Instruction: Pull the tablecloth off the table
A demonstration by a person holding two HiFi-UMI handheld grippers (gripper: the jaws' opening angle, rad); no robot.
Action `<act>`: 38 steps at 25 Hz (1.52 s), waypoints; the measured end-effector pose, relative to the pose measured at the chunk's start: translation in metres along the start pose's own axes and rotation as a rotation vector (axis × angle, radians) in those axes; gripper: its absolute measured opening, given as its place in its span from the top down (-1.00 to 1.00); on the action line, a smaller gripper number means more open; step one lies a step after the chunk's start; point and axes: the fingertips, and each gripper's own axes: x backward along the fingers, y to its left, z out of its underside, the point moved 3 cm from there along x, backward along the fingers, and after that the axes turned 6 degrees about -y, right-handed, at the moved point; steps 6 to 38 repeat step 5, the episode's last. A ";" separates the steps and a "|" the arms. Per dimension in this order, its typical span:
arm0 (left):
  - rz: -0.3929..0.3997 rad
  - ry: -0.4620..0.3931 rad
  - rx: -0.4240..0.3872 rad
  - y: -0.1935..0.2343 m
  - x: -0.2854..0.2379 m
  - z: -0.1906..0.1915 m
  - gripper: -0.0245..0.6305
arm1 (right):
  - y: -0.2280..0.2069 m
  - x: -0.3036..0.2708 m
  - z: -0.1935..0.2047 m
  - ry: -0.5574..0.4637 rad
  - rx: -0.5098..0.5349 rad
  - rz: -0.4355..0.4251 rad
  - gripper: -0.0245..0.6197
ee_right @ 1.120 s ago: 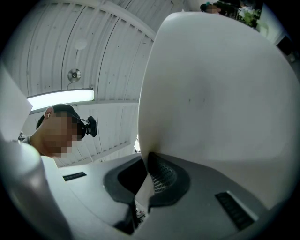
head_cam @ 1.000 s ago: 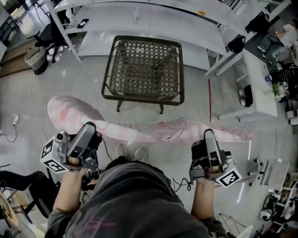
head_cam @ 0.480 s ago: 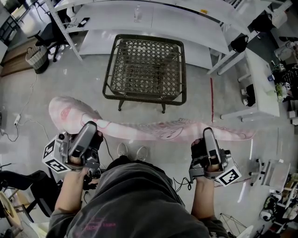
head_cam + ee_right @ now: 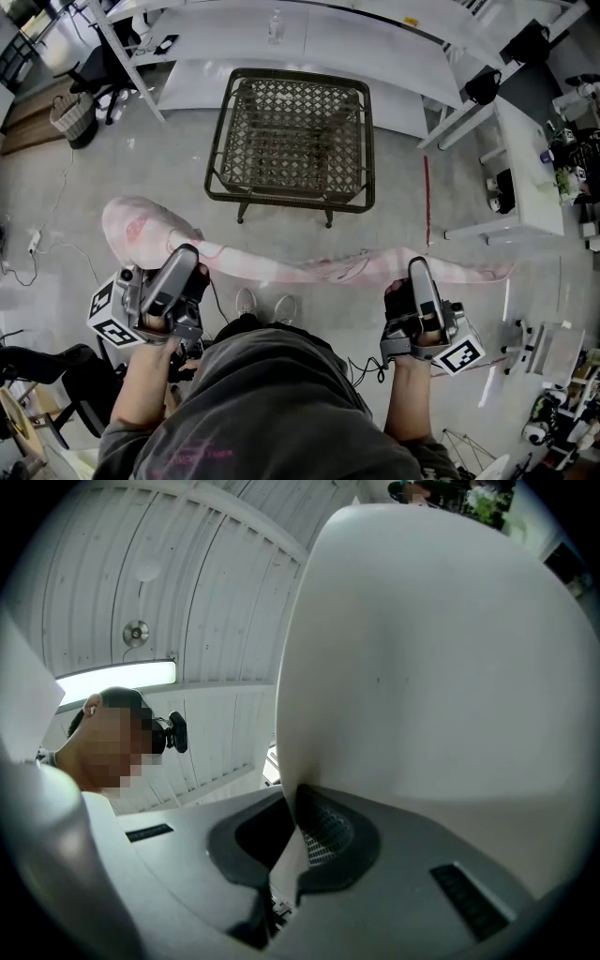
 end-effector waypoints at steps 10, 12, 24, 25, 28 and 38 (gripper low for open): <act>-0.004 0.003 0.002 0.007 -0.003 0.002 0.92 | -0.007 -0.003 -0.001 -0.001 0.000 0.003 0.91; -0.004 0.003 0.002 0.007 -0.003 0.002 0.92 | -0.007 -0.003 -0.001 -0.001 0.000 0.003 0.91; -0.004 0.003 0.002 0.007 -0.003 0.002 0.92 | -0.007 -0.003 -0.001 -0.001 0.000 0.003 0.91; -0.004 0.003 0.002 0.007 -0.003 0.002 0.92 | -0.007 -0.003 -0.001 -0.001 0.000 0.003 0.91; -0.004 0.003 0.002 0.007 -0.003 0.002 0.92 | -0.007 -0.003 -0.001 -0.001 0.000 0.003 0.91; -0.004 0.003 0.002 0.007 -0.003 0.002 0.92 | -0.007 -0.003 -0.001 -0.001 0.000 0.003 0.91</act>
